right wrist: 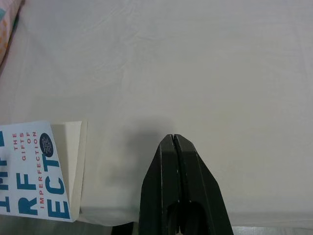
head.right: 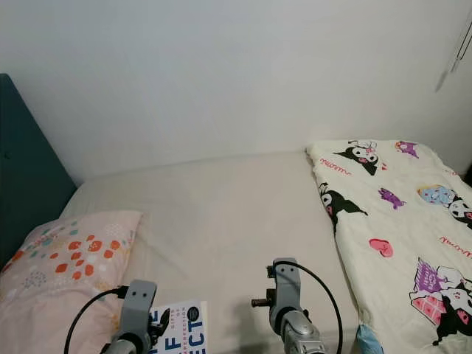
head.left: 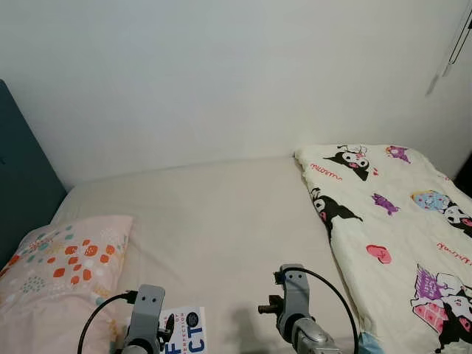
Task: Clean up the room
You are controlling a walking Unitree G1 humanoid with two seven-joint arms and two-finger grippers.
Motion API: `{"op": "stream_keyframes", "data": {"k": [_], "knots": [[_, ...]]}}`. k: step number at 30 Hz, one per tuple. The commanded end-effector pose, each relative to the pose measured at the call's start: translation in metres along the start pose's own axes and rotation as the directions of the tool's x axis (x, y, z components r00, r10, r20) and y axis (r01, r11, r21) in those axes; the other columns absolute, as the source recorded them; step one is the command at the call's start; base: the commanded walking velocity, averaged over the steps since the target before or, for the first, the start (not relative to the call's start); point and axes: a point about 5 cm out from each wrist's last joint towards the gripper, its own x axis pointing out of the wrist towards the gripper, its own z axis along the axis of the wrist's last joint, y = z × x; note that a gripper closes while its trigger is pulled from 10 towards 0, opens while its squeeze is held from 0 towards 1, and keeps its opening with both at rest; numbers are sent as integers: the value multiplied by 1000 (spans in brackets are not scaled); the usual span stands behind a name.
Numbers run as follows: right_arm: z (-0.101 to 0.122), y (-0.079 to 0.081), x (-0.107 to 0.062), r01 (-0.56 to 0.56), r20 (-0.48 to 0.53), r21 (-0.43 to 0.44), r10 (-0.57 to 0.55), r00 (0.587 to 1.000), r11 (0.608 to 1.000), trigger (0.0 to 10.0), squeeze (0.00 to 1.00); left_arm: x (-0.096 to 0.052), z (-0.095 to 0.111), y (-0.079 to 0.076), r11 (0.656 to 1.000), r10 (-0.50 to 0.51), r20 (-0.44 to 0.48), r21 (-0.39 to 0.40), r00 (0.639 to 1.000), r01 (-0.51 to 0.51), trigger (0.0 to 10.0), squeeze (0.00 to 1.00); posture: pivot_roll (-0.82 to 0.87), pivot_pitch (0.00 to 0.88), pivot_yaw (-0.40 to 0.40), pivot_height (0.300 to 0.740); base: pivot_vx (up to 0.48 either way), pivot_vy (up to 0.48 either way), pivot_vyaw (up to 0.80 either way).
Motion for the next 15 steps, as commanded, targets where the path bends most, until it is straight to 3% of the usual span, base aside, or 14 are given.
{"op": "stream_keyframes", "data": {"k": [1,5,15], "knots": [[-2,2,0,-1,-13,10,1,1000,1000,10000,0,-1,0,-3,1000,-10,10,4,1000,10,10000,0,52,6,-19,740,0,0,0],[-3,2,0,-1,-15,10,1,1000,1000,10000,0,-1,1,-3,1000,-13,14,7,1000,13,10000,0,53,4,-18,740,0,-224,0],[-4,2,0,-1,-18,11,1,1000,1000,10000,0,0,2,-2,1000,-13,17,13,1000,13,10000,0,54,1,-18,740,0,-423,0]]}}
